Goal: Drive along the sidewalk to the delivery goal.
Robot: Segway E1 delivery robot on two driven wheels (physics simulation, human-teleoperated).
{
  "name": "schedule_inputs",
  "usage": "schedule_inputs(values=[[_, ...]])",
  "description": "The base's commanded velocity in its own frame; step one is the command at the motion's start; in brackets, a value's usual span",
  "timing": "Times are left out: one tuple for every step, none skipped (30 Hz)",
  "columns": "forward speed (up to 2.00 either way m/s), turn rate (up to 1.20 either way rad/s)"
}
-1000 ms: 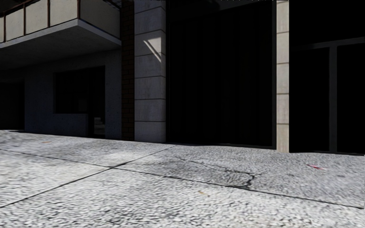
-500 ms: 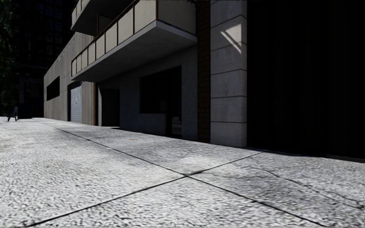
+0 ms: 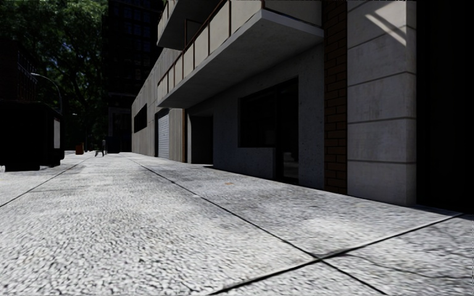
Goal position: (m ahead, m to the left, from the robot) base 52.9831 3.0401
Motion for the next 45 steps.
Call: schedule_inputs(values=[[1.24,0.24],[1.28,0.24],[1.35,0.24],[1.35,0.24],[1.42,0.34],[1.5,0.48],[1.5,0.48],[1.67,0.55],[1.81,0.56],[1.9,0.56],[1.9,0.56],[1.95,0.56],[1.97,0.57],[1.97,0.57],[1.97,0.57],[1.98,0.57],[2.0,0.57],[2.0,0.57],[2.0,0.6],[2.0,0.62],[2.0,0.62],[2.0,0.62],[2.0,0.62],[2.0,0.62],[2.0,0.62],[2.0,0.58],[2.0,0.55],[2.0,0.5],[2.0,0.5],[2.0,0.42],[2.0,0.33],[2.0,0.0],[2.0,0.0],[2.0,0.0],[2.0,0.0],[2.0,0.0],[2.0,0.0],[2.0,0.0],[2.0,0.0],[2.0,0.0],[2.0,0.0],[2.0,0.0],[2.0,0.0],[2.0,0.0],[2.0,0.0]])
